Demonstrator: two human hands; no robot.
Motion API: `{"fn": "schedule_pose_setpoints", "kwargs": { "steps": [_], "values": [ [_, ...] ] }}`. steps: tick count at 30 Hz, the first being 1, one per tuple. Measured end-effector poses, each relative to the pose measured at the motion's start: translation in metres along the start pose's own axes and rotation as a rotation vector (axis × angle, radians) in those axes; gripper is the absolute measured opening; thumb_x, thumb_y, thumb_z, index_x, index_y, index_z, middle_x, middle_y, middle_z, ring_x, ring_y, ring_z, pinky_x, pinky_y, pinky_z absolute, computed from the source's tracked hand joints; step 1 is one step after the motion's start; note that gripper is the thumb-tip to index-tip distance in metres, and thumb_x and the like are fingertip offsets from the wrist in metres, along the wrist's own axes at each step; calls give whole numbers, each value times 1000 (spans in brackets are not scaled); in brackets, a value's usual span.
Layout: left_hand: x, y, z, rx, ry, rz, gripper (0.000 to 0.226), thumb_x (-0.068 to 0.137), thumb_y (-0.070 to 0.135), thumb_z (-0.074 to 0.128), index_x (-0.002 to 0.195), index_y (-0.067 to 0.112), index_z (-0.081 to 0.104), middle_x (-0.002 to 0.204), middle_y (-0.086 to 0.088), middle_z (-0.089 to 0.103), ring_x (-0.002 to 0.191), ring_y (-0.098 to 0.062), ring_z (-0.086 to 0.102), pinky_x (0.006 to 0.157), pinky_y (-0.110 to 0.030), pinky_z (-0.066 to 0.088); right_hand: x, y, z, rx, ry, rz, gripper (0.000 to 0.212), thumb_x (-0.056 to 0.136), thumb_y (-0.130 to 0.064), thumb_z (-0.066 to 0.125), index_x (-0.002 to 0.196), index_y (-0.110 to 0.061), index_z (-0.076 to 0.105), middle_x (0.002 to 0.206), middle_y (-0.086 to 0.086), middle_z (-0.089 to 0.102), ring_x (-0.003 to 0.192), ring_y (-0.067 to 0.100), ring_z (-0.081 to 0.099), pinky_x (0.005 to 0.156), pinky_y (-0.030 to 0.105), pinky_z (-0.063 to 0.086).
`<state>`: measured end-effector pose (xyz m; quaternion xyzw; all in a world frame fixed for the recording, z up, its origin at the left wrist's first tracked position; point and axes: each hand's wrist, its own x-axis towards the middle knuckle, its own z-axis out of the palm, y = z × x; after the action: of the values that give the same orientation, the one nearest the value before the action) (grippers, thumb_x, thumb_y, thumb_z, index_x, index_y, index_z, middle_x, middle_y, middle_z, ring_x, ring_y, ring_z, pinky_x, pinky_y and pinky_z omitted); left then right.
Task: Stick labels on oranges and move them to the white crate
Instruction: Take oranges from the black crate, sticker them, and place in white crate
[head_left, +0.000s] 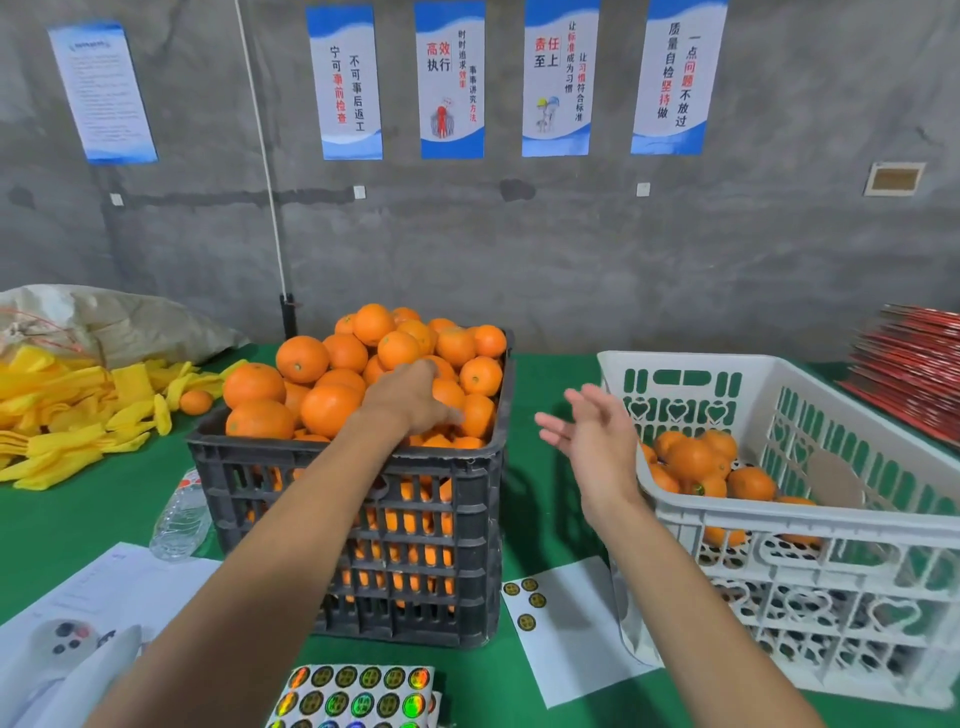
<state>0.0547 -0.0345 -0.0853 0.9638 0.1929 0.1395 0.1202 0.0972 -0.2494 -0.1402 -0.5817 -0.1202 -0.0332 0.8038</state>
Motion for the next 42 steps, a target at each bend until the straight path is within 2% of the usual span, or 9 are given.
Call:
{"fn": "schedule_pose_setpoints", "kwargs": {
  "steps": [4,6,8,10,20,25,30,36,42],
  "values": [
    [-11,10,0,-327,280,44,84,77,65,73,143,18,50,129,-10,65,115,-32,62,88,-41,53,-19,51,-25,-715,-293,66,21,102,-2,51,111,-14,65,120,2,65,96,19,71,91,33,58],
    [-14,21,1,-439,252,28,87,74,69,70,140,15,52,114,-8,70,102,-27,67,81,-40,56,-30,78,-41,-928,-528,137,19,100,-3,55,94,-17,66,104,3,69,95,21,69,95,35,56],
    [-16,30,7,-452,196,32,80,76,66,71,135,13,57,107,-9,72,98,-27,68,80,-41,57,-41,104,-54,-1030,-707,148,10,99,-12,62,101,-13,72,103,4,71,96,24,70,93,38,56],
    [-17,34,13,-414,208,45,75,81,62,72,135,12,58,124,-13,68,116,-32,62,93,-46,53,-47,128,-62,-1106,-774,87,28,97,-27,67,120,-12,72,107,2,64,98,22,65,94,39,54],
    [-27,29,16,-405,269,68,78,82,61,72,138,9,55,130,-10,65,119,-31,61,91,-43,53,-37,169,-68,-1073,-673,-85,43,98,-38,65,133,-13,66,100,-1,53,92,15,57,84,28,46],
    [-30,30,16,-406,289,63,77,83,62,72,138,11,55,127,-10,66,118,-30,61,85,-38,51,-29,168,-65,-1182,-718,-159,32,101,-37,60,115,-13,76,96,4,54,85,19,55,78,32,44],
    [-35,30,14,-414,293,53,77,83,62,71,140,12,53,124,-9,67,114,-30,62,77,-36,48,-28,171,-65,-1173,-581,-151,29,102,-31,56,89,-12,74,86,0,53,73,9,51,72,31,46],
    [-40,31,12,-402,290,48,75,84,63,70,137,13,53,119,-8,67,110,-31,63,76,-38,51,-25,169,-65,-1101,-636,-110,34,95,-39,70,116,-13,75,89,-3,50,73,4,48,63,14,34],
    [-45,34,10,-408,293,47,74,84,62,71,137,12,54,121,-8,67,111,-31,62,82,-43,54,-21,170,-68,-1201,-667,-186,28,102,-33,59,95,-11,76,90,2,50,78,17,51,73,32,42]
  ]
}}
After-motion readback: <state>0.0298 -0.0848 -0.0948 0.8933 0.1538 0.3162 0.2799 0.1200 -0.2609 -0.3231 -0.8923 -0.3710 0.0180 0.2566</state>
